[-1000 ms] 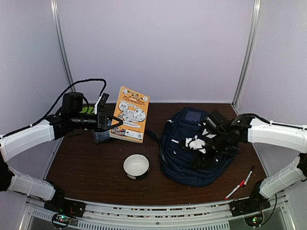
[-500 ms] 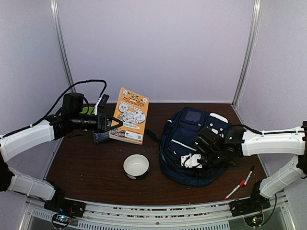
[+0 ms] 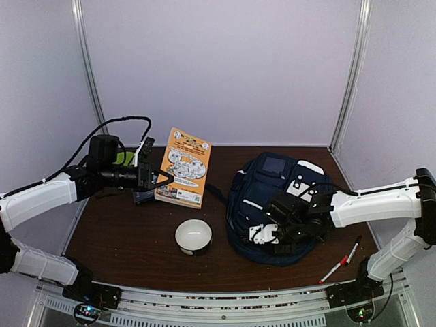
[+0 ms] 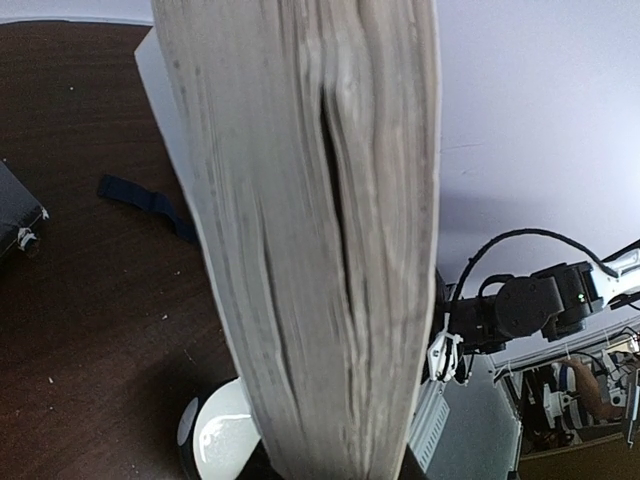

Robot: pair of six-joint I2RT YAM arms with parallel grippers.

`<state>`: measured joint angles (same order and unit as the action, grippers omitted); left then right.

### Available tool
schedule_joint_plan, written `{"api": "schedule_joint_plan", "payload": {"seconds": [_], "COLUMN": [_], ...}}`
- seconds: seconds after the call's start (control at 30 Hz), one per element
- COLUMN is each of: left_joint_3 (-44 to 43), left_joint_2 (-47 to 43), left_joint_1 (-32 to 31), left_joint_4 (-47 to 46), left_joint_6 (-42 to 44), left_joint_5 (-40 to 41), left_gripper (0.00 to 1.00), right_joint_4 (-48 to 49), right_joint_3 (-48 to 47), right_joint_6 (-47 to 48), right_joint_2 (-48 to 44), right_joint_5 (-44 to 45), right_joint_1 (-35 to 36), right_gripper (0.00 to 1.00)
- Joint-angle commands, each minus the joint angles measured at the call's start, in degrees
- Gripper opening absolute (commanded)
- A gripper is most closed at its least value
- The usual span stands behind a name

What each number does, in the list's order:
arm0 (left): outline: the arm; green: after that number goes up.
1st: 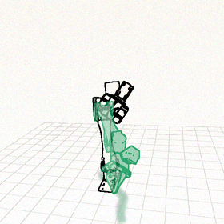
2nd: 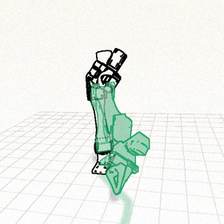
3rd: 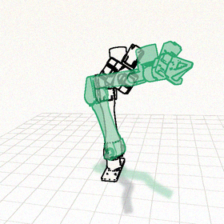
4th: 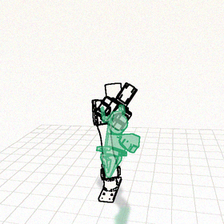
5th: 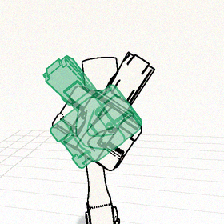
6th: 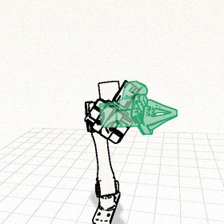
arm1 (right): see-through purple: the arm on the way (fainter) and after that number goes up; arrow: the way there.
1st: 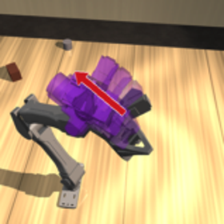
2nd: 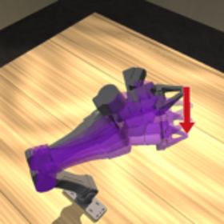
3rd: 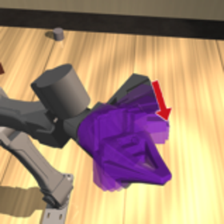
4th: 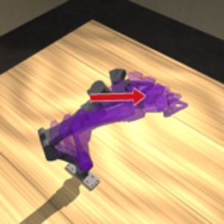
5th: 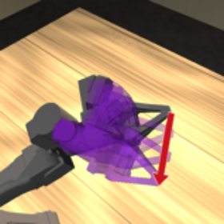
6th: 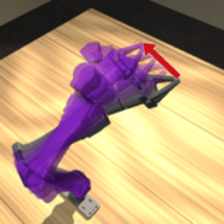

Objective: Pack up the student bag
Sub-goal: Pick up the largest pocket of the bag from the student bag.

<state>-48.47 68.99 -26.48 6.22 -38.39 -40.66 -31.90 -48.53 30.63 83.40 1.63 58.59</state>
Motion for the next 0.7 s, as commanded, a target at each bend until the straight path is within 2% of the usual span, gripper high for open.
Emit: {"api": "schedule_joint_plan", "payload": {"seconds": [0.0, 0.1, 0.23, 0.43, 0.53, 0.67], "left_joint_3": [-0.13, -0.71, -3.48, -5.0, -7.23, -10.64], "left_joint_2": [0.09, 1.8, 4.44, 9.59, 13.41, 20.52], "left_joint_1": [-0.47, -1.8, -4.35, -10.76, -16.07, -21.46], "left_joint_4": [-7.77, -7.93, -2.47, -1.85, -3.95, -11.16], "left_joint_6": [-0.46, -0.58, 1.49, 3.38, 2.96, -1.22], "left_joint_5": [-1.38, -2.84, -5.92, -12.55, -15.72, -19.61], "left_gripper": [0.0, 0.0, 0.0, 0.0, 0.0, 0.0], "right_joint_4": [1.42, -2.66, -9.07, -10.45, -8.76, -6.4], "right_joint_3": [-0.87, -2.58, -7.97, -19.27, -23.0, -26.87], "right_joint_6": [-2.94, -0.35, 2.82, 1.25, 0.52, -1.24], "right_joint_2": [0.2, -5.34, -13.21, -13.44, -11.62, -9.78], "right_joint_5": [8.64, 6.27, -0.12, -3.66, -2.79, -0.45], "right_joint_1": [-0.71, -2.2, -9.11, -20.49, -23.25, -24.36], "right_gripper": [0.27, 0.14, 0.05, 0.0, 0.0, 0.0]}}
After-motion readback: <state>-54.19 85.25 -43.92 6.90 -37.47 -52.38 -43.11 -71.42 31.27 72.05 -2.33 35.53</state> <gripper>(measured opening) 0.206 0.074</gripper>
